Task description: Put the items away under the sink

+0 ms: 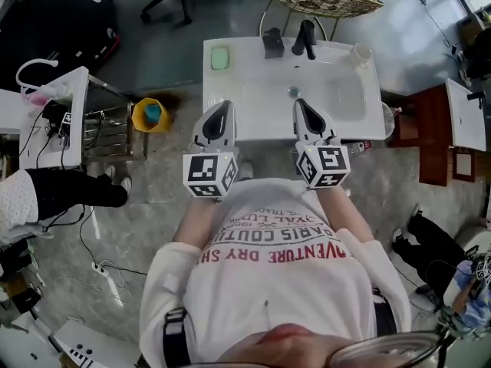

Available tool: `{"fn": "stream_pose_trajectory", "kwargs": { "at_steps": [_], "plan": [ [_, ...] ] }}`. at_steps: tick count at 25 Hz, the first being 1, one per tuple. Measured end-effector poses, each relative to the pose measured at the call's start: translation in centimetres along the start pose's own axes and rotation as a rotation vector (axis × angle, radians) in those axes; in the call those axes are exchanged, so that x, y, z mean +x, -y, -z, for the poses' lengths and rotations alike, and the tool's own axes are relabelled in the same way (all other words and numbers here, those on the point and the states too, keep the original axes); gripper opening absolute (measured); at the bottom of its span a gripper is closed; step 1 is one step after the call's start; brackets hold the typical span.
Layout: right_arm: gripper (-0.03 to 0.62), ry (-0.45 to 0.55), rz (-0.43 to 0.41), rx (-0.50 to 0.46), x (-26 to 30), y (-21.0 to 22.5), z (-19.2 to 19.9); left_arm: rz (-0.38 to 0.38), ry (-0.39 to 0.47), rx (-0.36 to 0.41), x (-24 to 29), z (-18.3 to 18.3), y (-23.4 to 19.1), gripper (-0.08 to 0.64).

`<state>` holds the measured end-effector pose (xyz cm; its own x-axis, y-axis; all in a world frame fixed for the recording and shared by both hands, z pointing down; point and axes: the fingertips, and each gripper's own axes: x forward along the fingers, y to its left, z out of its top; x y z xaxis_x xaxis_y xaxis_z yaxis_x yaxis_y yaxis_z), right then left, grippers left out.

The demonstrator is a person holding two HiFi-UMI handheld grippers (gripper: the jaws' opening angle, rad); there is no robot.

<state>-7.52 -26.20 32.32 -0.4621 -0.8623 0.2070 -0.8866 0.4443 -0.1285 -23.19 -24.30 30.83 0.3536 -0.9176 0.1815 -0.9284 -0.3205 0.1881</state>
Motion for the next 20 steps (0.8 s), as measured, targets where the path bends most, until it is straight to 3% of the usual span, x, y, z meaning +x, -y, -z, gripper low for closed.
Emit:
{"fn": "stream_pose_trajectory", "kwargs": {
  "at_steps": [6,11,14,16,20],
  "plan": [
    [0.026,-0.039,0.014,0.008,5.0,-0.7,0.6,0.02,-0.055,-0.037,3.3,1.4,-3.3,0.027],
    [0.028,-0.089,-0.004,-0.008,9.1,1.2,2.2,0.021,-0.076,-0.068,6.7,2.1,-4.3,0.028],
    [0.038,-0.094,0.005,-0.025,11.7,2.9,3.0,0.0,-0.093,-0.05,9.0,2.4,-4.7,0.028],
    [0.216,-0.105,-0.008,-0.039,13.7,3.8,3.8,-0.012,-0.103,-0.032,10.5,2.7,-4.9,0.026],
    [0.289,-0.112,0.019,-0.066,18.0,5.6,5.7,-0.032,-0.125,-0.038,13.2,4.4,-6.1,0.026]
  ]
}}
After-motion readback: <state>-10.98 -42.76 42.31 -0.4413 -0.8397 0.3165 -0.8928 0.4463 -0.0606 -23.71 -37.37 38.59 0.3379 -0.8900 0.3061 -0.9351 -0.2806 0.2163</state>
